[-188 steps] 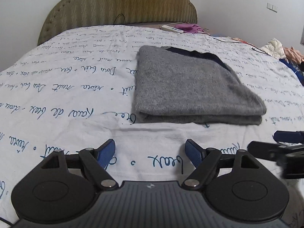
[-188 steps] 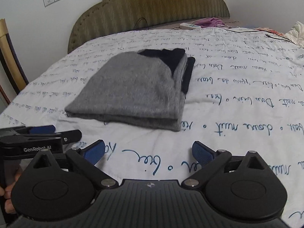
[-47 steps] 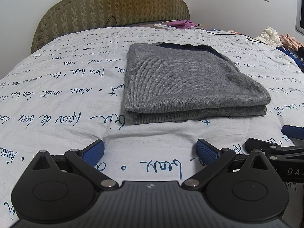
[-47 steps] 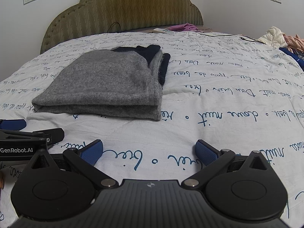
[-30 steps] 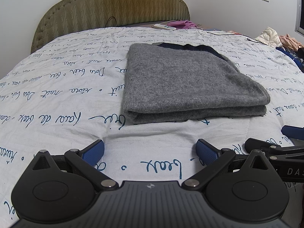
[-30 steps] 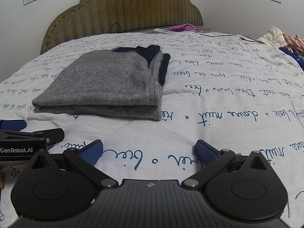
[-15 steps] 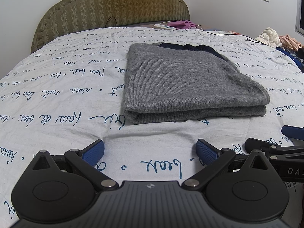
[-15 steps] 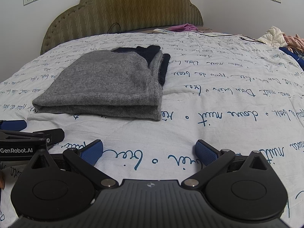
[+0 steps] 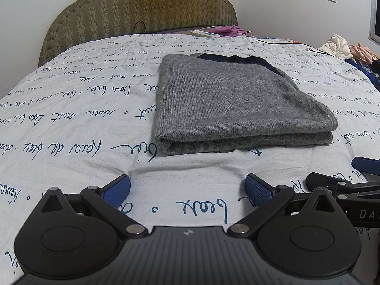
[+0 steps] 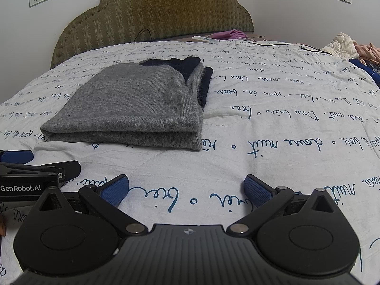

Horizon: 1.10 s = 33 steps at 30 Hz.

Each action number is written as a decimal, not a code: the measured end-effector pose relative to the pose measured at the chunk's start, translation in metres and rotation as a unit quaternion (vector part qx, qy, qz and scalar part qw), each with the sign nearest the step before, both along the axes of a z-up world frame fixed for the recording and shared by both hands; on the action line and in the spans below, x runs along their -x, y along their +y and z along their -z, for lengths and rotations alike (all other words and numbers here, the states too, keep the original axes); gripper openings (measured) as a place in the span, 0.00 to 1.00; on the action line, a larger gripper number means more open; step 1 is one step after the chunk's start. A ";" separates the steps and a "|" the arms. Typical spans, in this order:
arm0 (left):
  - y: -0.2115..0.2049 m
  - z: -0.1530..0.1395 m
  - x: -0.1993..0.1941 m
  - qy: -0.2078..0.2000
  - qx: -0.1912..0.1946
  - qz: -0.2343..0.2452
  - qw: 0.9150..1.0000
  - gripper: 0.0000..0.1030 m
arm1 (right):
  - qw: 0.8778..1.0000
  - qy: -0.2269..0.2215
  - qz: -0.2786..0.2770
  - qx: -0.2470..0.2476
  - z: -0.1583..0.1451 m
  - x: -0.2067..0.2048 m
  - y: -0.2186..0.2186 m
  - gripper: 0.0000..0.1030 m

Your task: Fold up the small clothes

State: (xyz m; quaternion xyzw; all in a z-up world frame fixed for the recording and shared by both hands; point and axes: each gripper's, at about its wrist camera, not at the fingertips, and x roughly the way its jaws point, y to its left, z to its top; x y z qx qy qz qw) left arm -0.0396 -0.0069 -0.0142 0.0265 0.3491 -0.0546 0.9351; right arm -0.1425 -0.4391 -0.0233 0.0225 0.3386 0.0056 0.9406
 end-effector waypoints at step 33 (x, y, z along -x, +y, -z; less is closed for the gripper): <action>0.011 -0.019 -0.005 0.009 0.039 -0.025 0.999 1.00 | 1.000 0.022 -0.013 -0.001 -0.005 -0.011 0.016 0.99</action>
